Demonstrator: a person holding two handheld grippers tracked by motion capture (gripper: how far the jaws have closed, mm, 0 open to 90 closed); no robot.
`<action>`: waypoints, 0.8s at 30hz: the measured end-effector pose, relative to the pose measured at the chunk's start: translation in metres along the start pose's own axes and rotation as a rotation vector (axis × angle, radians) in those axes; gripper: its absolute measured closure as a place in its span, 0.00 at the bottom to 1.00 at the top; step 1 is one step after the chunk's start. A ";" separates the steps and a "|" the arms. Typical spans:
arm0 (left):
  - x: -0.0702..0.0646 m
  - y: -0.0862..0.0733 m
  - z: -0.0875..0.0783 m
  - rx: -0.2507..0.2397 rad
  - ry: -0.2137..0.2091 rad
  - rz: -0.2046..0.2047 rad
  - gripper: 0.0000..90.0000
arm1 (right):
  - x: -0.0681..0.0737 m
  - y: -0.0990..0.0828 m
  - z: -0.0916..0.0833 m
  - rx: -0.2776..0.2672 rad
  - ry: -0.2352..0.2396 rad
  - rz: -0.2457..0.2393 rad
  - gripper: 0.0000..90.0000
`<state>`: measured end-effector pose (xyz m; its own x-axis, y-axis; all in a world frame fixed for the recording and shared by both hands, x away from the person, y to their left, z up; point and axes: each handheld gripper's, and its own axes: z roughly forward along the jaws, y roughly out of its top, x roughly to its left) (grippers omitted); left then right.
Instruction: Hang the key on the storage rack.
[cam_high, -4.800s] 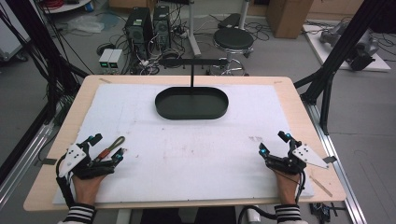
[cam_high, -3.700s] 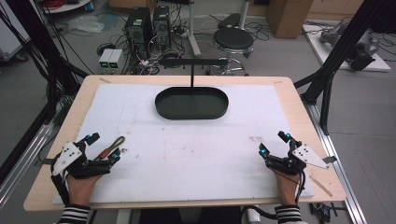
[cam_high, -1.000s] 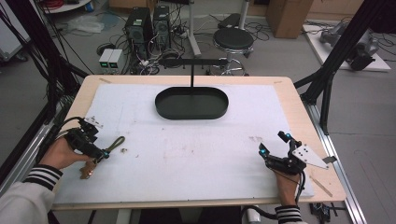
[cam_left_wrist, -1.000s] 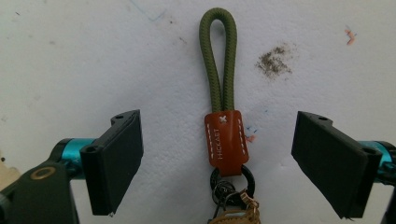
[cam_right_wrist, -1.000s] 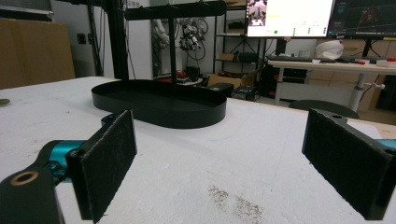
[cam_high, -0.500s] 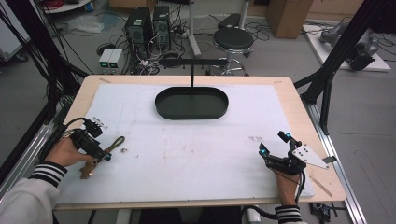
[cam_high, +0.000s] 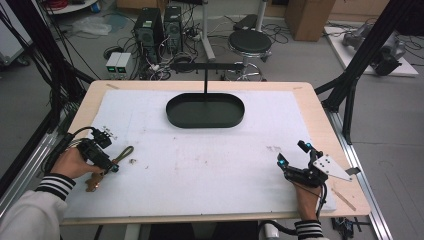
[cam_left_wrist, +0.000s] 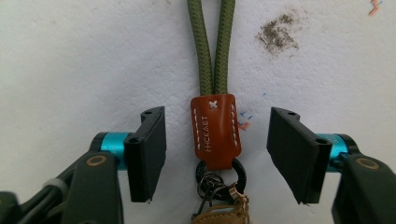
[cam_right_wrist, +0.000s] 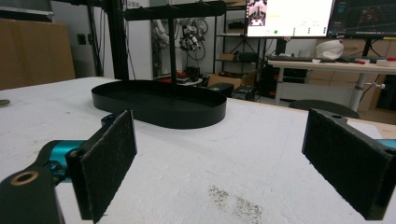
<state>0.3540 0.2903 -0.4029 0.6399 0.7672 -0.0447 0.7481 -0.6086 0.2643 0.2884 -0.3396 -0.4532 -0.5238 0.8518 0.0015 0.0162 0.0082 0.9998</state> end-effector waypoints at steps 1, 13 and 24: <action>0.000 0.000 0.000 0.002 0.000 -0.003 0.46 | 0.000 0.000 0.000 0.000 0.001 0.001 0.10; -0.002 0.002 0.003 0.028 0.025 -0.007 0.75 | 0.000 0.000 0.000 -0.004 0.001 0.001 0.10; -0.003 0.000 -0.003 -0.041 0.057 -0.009 0.80 | 0.000 0.000 0.000 -0.005 0.002 0.002 0.10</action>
<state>0.3515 0.2887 -0.4001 0.6215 0.7834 0.0070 0.7451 -0.5939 0.3035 0.2884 -0.3396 -0.4533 -0.5253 0.8509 0.0036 0.0133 0.0039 0.9999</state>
